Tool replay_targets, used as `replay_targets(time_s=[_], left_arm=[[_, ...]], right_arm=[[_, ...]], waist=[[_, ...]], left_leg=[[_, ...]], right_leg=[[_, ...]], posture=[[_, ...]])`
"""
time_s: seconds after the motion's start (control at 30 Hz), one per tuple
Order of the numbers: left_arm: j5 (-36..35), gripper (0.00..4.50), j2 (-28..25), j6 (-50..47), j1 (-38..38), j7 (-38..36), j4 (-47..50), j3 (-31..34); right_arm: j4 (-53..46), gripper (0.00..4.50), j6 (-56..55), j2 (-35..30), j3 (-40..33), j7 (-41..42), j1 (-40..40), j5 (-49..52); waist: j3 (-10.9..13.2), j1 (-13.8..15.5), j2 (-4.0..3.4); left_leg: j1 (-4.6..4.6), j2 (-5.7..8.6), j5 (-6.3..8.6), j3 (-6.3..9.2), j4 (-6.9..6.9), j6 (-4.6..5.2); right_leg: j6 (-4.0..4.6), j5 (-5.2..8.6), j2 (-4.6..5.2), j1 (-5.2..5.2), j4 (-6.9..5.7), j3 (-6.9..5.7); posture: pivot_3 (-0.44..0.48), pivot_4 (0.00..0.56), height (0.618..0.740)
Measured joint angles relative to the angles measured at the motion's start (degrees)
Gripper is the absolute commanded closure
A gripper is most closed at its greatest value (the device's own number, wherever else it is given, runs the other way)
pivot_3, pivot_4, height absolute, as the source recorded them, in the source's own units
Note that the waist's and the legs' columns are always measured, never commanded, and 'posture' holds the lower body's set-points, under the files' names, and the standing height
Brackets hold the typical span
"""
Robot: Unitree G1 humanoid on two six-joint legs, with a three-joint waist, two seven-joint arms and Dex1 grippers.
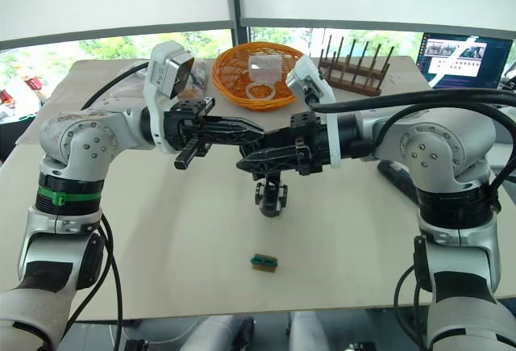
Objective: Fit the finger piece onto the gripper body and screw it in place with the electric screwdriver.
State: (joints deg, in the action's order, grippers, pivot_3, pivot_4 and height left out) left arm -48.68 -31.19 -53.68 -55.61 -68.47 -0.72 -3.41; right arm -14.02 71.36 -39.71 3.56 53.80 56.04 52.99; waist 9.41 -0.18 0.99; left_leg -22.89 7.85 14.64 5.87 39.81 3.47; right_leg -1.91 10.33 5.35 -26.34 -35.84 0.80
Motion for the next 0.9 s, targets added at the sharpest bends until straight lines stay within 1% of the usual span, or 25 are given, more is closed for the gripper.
replay_targets(time_s=[0.13, 0.17, 0.4, 0.47, 0.5, 0.57, 0.6, 0.63, 0.7, 0.73, 0.77, 0.83, 0.87, 0.9], left_arm=[[0.08, 4.5, -0.03, 0.01, 0.41, -0.66, 0.41, -0.01], [0.15, 4.5, -0.04, 0.02, 0.41, -0.8, 0.41, -0.02], [1.47, 4.5, -0.04, 0.86, 0.42, -1.39, 0.4, -0.38], [2.28, 3.63, -0.1, 1.48, 0.42, -1.77, 0.3, -0.68], [3.06, 3.37, -0.38, 2.3, 0.42, -2.47, 0.05, -1.16], [5.22, 2.52, -1.54, 5.29, 0.82, -4.75, -0.85, -1.82], [7.5, 2.01, -2.59, 8.99, 1.58, -6.73, -1.53, -2.65], [9.66, 1.6, -3.52, 12.35, 2.68, -8.38, -2.27, -3.27], [15.48, 0.66, -5.08, 21.5, 5.1, -12.21, -4.99, -5.81], [17.84, 0.18, -5.38, 24.51, 6.29, -13.09, -6.82, -6.78], [20.61, 0.0, -5.0, 28.73, 7.09, -13.62, -9.37, -7.83], [26.34, 0.0, -4.41, 37.84, 8.53, -13.68, -14.9, -9.2], [27.73, 0.0, -4.13, 40.3, 8.83, -13.56, -16.5, -9.42], [30.79, 0.0, -3.2, 46.08, 9.07, -13.27, -19.75, -9.99]], right_arm=[[0.12, 4.03, -0.17, -0.05, 0.18, 0.5, 0.11, -0.42], [0.14, 4.17, -0.39, -0.23, 0.5, 0.82, 0.31, -0.75], [0.7, 4.17, -1.72, -0.91, 2.12, 2.95, 1.09, -2.77], [0.66, 4.17, -2.72, -1.14, 2.5, 3.54, 1.02, -3.47], [0.41, 4.17, -3.51, -1.37, 2.6, 3.86, 0.84, -3.94], [-0.56, 4.17, -6.19, -1.97, 2.57, 4.97, -0.65, -5.12], [-1.23, 4.17, -8.38, -2.02, 2.51, 5.38, -1.93, -6.09], [-1.85, 4.17, -10.22, -2.16, 2.42, 5.85, -3.39, -6.85], [-3.58, 4.17, -15.71, -3.03, 2.21, 7.27, -7.74, -9.16], [-4.16, 4.17, -17.83, -3.27, 2.15, 7.85, -9.44, -9.9], [-5.15, 4.17, -20.5, -3.86, 2.03, 8.63, -11.48, -11.06], [-7.02, 4.17, -24.52, -4.63, 1.85, 9.96, -15.38, -12.52], [-7.34, 4.17, -25.3, -4.65, 1.76, 10.04, -16.31, -12.84], [-8.1, 4.17, -26.71, -4.84, 1.42, 10.07, -18.14, -13.5]], waist=[[0.0, 0.01, 0.0], [0.0, 0.01, 0.0], [0.0, 0.02, 0.0], [0.0, 0.02, 0.0], [0.0, 0.02, 0.0], [0.0, 0.01, 0.0], [-0.01, 0.0, -0.01], [-0.01, 0.02, -0.01], [-0.01, 0.04, -0.01], [0.0, 0.08, -0.01], [-0.01, 0.17, -0.01], [0.0, 0.53, -0.01], [0.0, 0.57, -0.01], [-0.01, 0.8, -0.01]], left_leg=[[0.0, 0.0, 0.0, 0.0, 0.0, 0.0], [0.0, 0.0, 0.0, 0.0, 0.0, 0.0], [0.0, 0.0, 0.0, 0.0, 0.0, 0.0], [0.0, 0.0, 0.0, 0.0, 0.0, 0.0], [0.0, 0.0, 0.0, 0.0, 0.0, 0.0], [0.01, 0.0, 0.0, 0.0, -0.01, 0.0], [0.03, 0.0, 0.0, 0.0, -0.02, 0.0], [0.03, 0.0, 0.0, 0.0, -0.02, -0.01], [0.03, 0.0, 0.0, 0.0, -0.02, -0.01], [0.01, 0.03, 0.0, -0.01, -0.02, -0.01], [0.0, 0.03, 0.0, -0.01, -0.01, -0.01], [-0.01, 0.04, 0.0, -0.01, 0.02, 0.0], [0.0, 0.05, 0.0, -0.01, 0.03, 0.0], [0.01, 0.04, 0.0, -0.01, 0.03, 0.0]], right_leg=[[0.0, 0.0, 0.0, 0.0, 0.01, 0.0], [0.0, 0.0, 0.0, 0.0, 0.01, 0.0], [0.0, 0.0, 0.0, 0.0, 0.01, 0.0], [0.0, 0.0, 0.0, 0.0, 0.01, -0.01], [0.0, 0.0, 0.0, 0.0, 0.01, 0.0], [0.0, 0.0, -0.02, 0.0, 0.01, -0.01], [0.0, 0.0, -0.01, 0.01, 0.02, -0.02], [0.0, 0.0, 0.0, 0.01, 0.02, -0.01], [0.0, 0.0, 0.0, 0.01, 0.04, -0.01], [0.0, 0.0, 0.01, 0.0, 0.03, -0.02], [0.0, 0.0, 0.01, 0.0, 0.04, -0.02], [0.0, 0.0, 0.01, 0.01, 0.08, -0.06], [0.0, 0.0, 0.02, 0.02, 0.06, -0.06], [-0.01, 0.0, 0.03, 0.04, 0.1, -0.06]], posture=[[0.0, 0.15, 0.74], [0.0, 0.15, 0.74], [0.0, 0.15, 0.74], [0.0, 0.15, 0.74], [0.0, 0.15, 0.74], [0.0, 0.15, 0.74], [0.0, 0.15, 0.74], [0.0, 0.15, 0.74], [0.0, 0.15, 0.74], [0.0, 0.15, 0.74], [0.0, 0.15, 0.74], [0.0, 0.15, 0.74], [0.0, 0.15, 0.74], [0.0, 0.15, 0.74]])
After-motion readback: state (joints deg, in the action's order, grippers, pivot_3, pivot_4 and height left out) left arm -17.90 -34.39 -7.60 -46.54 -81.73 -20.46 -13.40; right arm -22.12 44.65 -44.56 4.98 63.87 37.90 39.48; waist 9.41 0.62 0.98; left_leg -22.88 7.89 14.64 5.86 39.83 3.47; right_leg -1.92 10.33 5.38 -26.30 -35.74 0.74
